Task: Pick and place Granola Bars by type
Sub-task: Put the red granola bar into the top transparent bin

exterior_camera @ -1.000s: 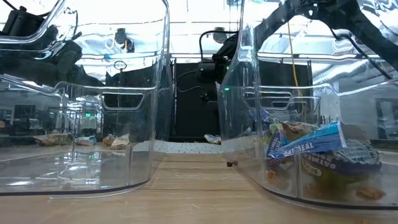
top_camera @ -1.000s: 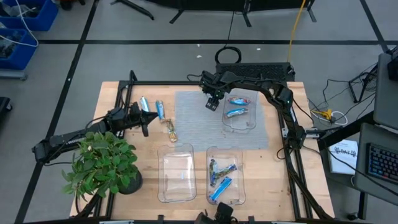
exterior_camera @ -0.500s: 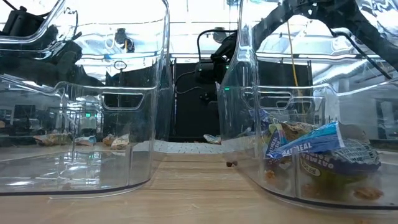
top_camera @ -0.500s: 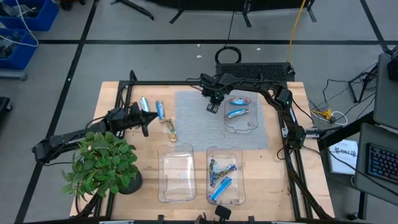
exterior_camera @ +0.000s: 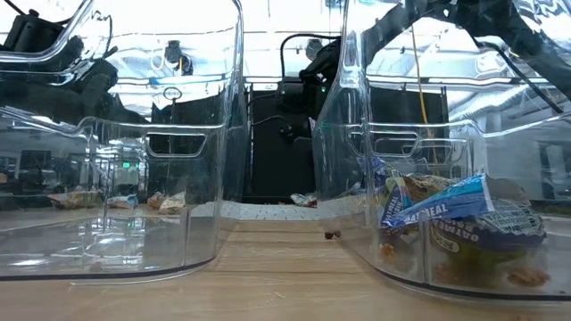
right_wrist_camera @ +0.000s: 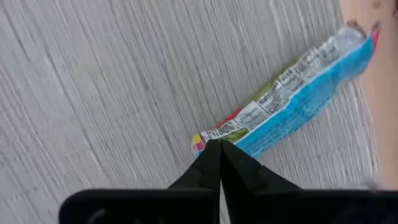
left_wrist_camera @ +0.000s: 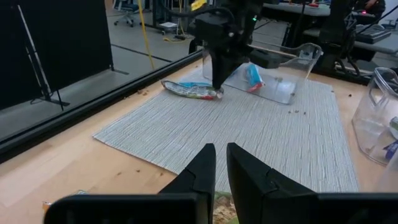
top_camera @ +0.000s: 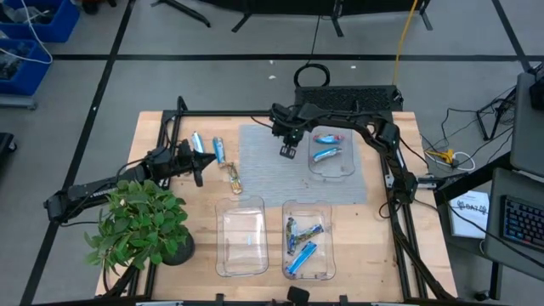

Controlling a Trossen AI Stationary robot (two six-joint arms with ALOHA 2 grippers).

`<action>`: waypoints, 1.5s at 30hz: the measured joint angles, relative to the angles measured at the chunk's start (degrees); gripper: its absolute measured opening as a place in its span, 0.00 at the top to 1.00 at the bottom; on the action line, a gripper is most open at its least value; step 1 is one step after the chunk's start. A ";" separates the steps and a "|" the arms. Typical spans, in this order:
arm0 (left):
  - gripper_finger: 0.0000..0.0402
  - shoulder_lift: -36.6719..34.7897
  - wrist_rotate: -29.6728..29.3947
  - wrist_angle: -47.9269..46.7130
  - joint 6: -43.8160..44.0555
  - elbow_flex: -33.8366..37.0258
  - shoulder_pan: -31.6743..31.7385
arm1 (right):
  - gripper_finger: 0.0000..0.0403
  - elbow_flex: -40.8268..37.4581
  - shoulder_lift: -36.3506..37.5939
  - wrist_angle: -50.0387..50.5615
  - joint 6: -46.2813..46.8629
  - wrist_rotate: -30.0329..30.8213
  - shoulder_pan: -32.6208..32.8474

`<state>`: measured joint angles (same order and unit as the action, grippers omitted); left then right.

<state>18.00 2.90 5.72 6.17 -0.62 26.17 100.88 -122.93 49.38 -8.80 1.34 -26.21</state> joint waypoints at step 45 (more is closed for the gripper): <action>0.88 0.00 0.00 0.09 -0.02 0.02 -0.01 | 0.70 -0.15 -2.41 1.54 8.13 0.89 -2.01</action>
<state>18.00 2.90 5.80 6.15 -0.60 26.15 100.73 -125.34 50.92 -0.67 2.24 -28.22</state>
